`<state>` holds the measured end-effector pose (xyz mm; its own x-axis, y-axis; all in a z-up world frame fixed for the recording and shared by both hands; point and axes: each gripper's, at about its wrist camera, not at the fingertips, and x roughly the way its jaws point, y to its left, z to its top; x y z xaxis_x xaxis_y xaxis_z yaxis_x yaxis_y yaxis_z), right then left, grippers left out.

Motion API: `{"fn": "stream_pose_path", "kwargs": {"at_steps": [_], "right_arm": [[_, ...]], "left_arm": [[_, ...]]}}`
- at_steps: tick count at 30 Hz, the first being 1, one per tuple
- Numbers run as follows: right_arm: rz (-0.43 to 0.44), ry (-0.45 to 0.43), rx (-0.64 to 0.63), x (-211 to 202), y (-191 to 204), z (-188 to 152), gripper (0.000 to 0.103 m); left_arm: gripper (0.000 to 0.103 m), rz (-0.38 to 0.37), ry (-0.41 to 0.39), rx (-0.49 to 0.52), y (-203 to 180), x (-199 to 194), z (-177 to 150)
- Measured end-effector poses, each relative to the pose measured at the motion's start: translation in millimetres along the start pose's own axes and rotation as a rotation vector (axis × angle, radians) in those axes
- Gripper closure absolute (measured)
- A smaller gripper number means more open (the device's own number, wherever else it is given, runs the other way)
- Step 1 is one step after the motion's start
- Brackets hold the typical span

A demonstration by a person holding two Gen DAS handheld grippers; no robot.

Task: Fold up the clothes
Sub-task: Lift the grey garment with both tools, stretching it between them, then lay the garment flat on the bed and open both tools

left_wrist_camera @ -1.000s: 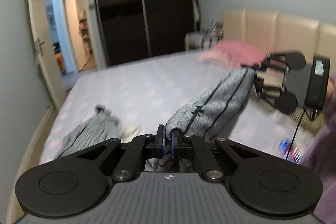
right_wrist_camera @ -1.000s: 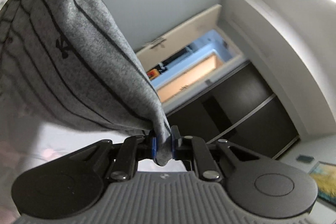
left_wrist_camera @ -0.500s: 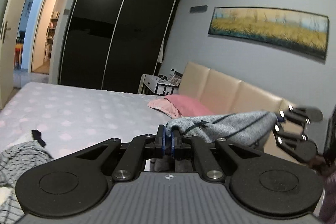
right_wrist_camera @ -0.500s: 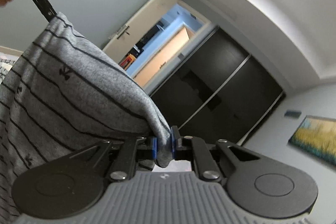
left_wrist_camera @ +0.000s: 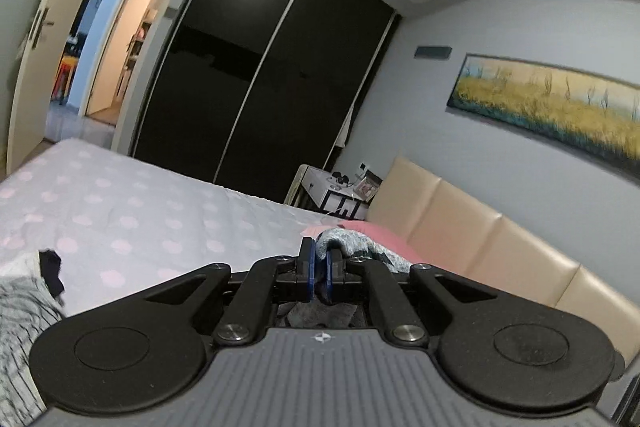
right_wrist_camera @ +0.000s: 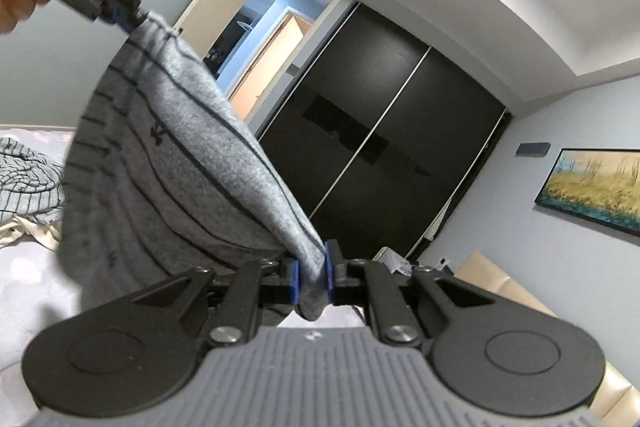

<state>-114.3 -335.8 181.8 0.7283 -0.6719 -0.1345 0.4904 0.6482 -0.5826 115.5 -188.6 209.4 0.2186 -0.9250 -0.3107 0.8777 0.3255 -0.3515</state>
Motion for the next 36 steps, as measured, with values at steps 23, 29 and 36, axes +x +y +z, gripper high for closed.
{"fn": "stream_pose_path", "kwargs": {"at_steps": [23,29,36], "right_arm": [[0.692,0.429,-0.378,-132,162,-204,0.09],[0.802,0.503,-0.447,-144,186,-222,0.09],[0.855,0.567,-0.441,-129,202,-243,0.08]], "left_arm": [[0.099,-0.086,0.834,0.347,6,-57,-274],[0.099,-0.095,0.982,0.404,7,-46,-306],[0.091,-0.084,1.097,0.434,13,-28,-318]]}}
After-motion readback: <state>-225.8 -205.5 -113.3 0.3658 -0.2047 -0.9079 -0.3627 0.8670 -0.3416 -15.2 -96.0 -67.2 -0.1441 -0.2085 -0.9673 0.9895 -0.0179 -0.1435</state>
